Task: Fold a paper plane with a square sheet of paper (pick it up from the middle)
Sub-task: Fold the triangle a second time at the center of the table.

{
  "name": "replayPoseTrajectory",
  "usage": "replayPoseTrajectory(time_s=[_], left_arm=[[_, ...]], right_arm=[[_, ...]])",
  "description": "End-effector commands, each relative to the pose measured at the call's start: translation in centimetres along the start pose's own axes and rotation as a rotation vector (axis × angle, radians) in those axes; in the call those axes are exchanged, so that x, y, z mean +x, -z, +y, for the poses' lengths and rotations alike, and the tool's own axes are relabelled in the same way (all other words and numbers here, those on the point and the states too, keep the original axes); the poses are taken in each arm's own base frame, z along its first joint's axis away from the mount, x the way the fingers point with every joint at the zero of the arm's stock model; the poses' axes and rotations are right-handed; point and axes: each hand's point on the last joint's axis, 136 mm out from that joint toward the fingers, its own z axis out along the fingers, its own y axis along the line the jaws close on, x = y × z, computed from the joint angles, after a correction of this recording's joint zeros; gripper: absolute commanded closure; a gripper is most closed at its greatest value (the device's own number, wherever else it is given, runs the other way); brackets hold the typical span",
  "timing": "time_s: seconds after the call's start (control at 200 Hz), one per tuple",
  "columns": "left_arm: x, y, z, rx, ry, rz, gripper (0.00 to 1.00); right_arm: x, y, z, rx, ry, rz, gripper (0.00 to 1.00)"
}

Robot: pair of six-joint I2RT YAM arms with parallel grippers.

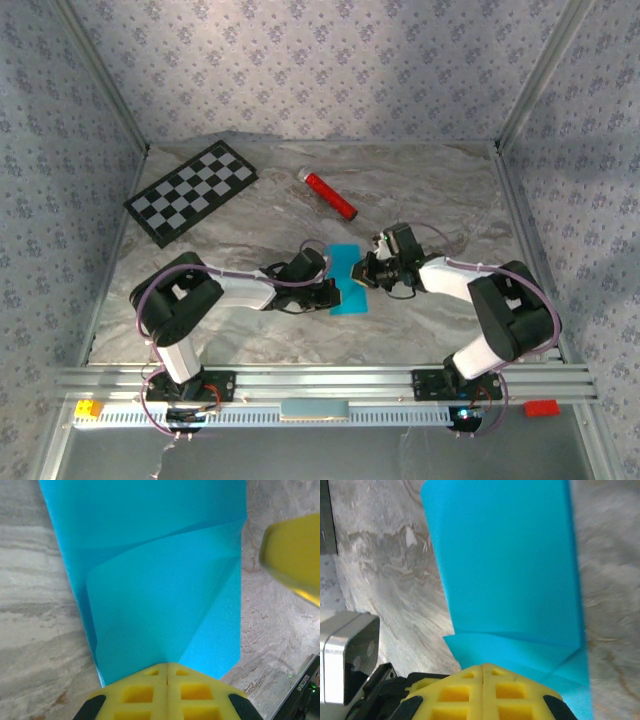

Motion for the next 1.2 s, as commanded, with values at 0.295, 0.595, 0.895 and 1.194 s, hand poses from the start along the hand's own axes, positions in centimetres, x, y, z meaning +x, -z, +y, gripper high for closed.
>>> replayPoseTrajectory(time_s=[0.295, 0.595, 0.895, 1.194], left_arm=[[2.9, -0.7, 4.9, -0.181, 0.033, 0.088, 1.00], [2.9, -0.9, 4.8, -0.162, 0.045, 0.075, 1.00], [2.6, -1.0, 4.0, -0.144, 0.036, 0.066, 1.00], [2.3, -1.0, 3.5, -0.126, 0.027, 0.057, 1.00]], right_arm=[[-0.4, -2.1, -4.2, 0.059, -0.075, 0.051, 1.00], [-4.9, 0.4, -5.0, 0.022, -0.144, -0.068, 1.00], [-2.9, 0.7, -0.6, -0.020, -0.015, -0.062, 1.00], [0.1, -1.7, -5.0, 0.117, -0.100, -0.001, 1.00]])
